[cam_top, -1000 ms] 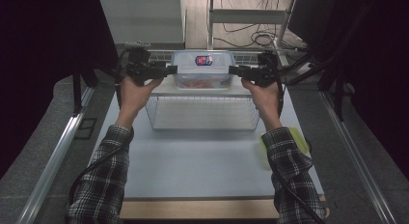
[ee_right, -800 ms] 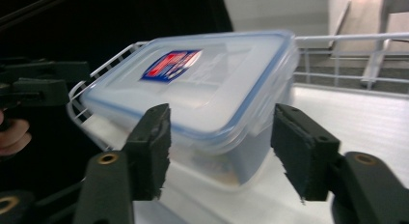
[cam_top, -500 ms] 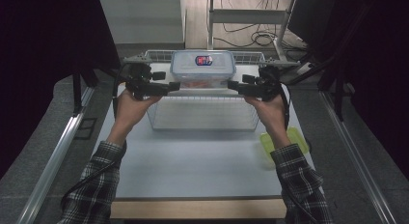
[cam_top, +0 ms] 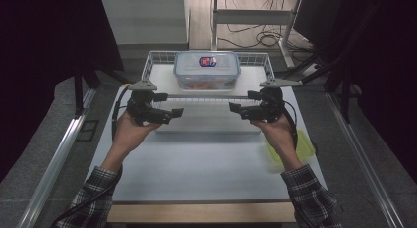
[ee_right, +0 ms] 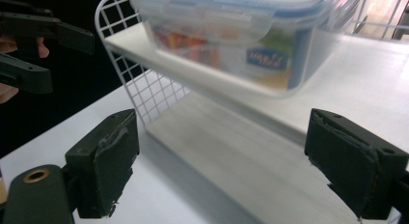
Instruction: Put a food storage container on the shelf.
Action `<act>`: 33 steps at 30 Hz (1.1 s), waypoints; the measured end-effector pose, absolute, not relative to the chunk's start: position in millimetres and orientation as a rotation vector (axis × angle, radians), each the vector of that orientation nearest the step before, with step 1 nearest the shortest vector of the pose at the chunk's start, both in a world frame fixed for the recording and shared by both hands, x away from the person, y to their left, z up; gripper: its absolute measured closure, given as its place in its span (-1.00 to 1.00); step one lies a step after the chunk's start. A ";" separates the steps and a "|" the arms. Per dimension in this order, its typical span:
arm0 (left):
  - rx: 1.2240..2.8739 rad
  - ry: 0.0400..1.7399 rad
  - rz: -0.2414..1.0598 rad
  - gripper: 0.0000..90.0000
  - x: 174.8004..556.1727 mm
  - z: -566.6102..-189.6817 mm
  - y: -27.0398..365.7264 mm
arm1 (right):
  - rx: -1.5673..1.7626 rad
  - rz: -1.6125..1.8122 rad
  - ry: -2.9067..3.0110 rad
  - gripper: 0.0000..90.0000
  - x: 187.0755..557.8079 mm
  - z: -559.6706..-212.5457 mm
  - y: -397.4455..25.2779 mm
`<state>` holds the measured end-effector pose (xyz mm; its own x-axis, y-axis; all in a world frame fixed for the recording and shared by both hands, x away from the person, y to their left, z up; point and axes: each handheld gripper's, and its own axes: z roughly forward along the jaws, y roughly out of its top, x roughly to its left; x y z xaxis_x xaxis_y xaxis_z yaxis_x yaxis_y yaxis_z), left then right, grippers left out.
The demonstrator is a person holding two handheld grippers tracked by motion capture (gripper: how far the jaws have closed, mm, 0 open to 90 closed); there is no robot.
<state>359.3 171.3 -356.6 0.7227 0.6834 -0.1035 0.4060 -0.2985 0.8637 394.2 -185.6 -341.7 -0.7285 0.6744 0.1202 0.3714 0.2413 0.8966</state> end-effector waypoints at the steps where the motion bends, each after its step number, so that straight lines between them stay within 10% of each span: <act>1: 1.938 0.833 0.352 -0.66 355.5 -358.1 170.9 | 0.966 1.481 2.231 -0.73 391.4 -343.3 -185.9; 33: 1.904 0.847 0.273 -0.78 280.7 -435.6 186.4 | 0.858 1.404 2.275 -0.94 315.5 -398.6 -205.1</act>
